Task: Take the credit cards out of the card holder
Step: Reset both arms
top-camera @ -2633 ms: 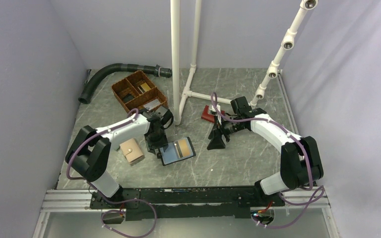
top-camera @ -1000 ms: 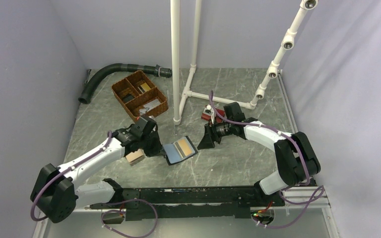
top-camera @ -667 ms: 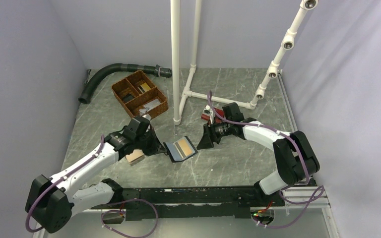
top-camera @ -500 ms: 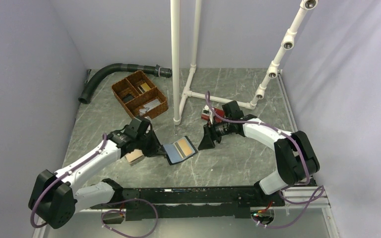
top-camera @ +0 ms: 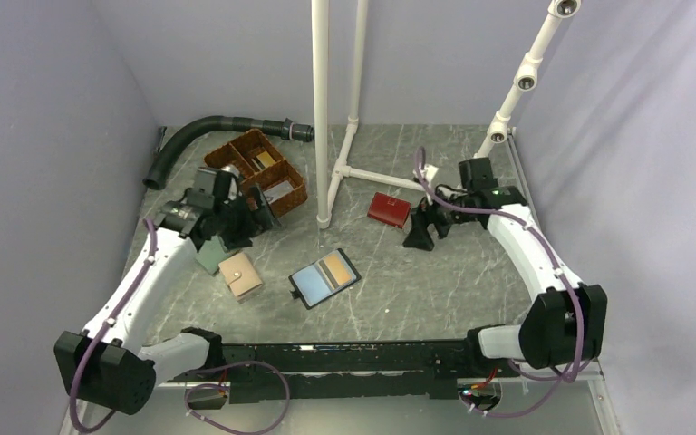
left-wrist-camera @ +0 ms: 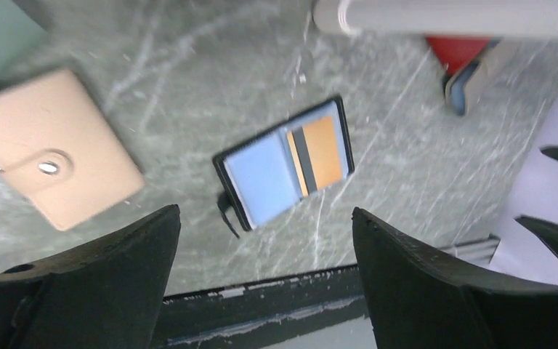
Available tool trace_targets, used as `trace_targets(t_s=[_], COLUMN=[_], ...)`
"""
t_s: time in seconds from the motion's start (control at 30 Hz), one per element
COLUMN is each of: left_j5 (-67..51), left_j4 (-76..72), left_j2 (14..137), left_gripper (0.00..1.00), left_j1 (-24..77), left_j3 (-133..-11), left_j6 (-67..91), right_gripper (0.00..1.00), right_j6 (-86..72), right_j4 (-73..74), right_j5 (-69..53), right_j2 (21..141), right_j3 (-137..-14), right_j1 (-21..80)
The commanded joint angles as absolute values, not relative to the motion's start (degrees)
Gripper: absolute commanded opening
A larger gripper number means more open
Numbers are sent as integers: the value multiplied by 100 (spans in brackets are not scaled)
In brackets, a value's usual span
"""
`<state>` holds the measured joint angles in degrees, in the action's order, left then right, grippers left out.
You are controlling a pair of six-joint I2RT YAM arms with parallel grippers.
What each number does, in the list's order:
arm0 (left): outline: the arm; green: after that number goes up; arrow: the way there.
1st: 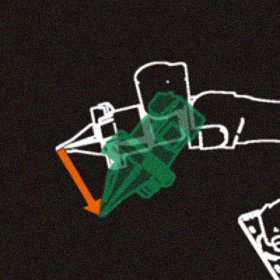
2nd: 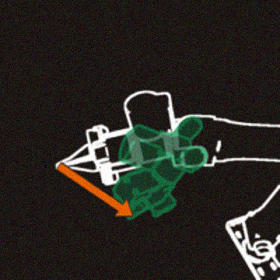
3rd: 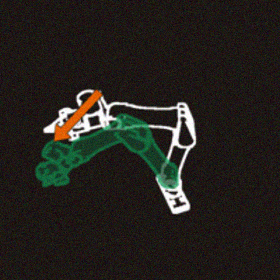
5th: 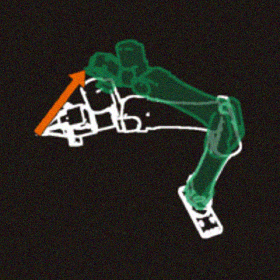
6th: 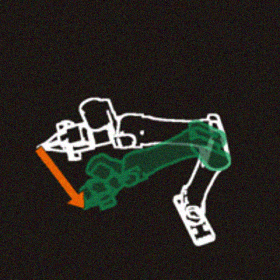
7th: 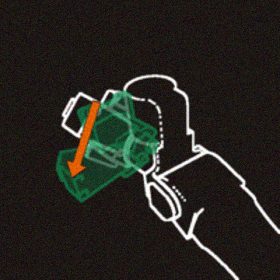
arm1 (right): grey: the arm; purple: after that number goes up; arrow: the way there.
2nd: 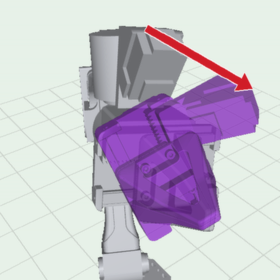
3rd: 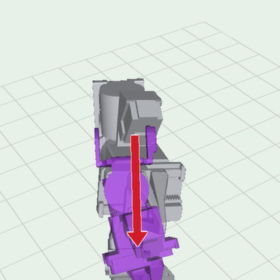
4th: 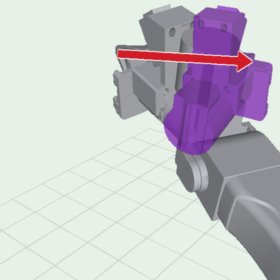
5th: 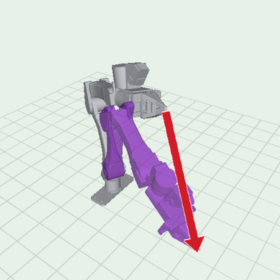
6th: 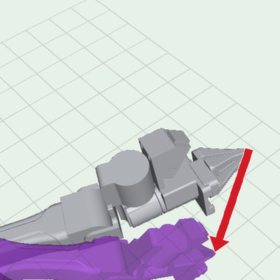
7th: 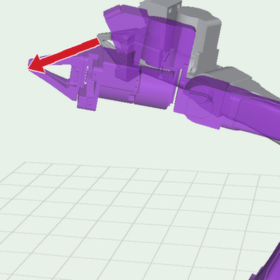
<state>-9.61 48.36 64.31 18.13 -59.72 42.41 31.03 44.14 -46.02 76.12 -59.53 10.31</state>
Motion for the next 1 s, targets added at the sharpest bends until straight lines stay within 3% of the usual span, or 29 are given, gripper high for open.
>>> trace_targets(t_s=[0.0,0.27,0.97], left_j5=[-1039,-678,-869], left_j4=[5141,5468,5567], left_j2=[6234,6062,5510], left_gripper=[97,99,100], left_j1=[1122,686,686], left_j3=[-6681,-7541,-7489], left_j6=[3573,3317,3313], right_gripper=[89,99,100], right_j6=[3526,2623,1120], right_j4=[5462,5733,5197], right_j5=[-3982,-4016,-4787], right_j2=[7282,6983,6086], right_j3=[-6838,-7886,-7588], right_j1=[521,-634,-1353])
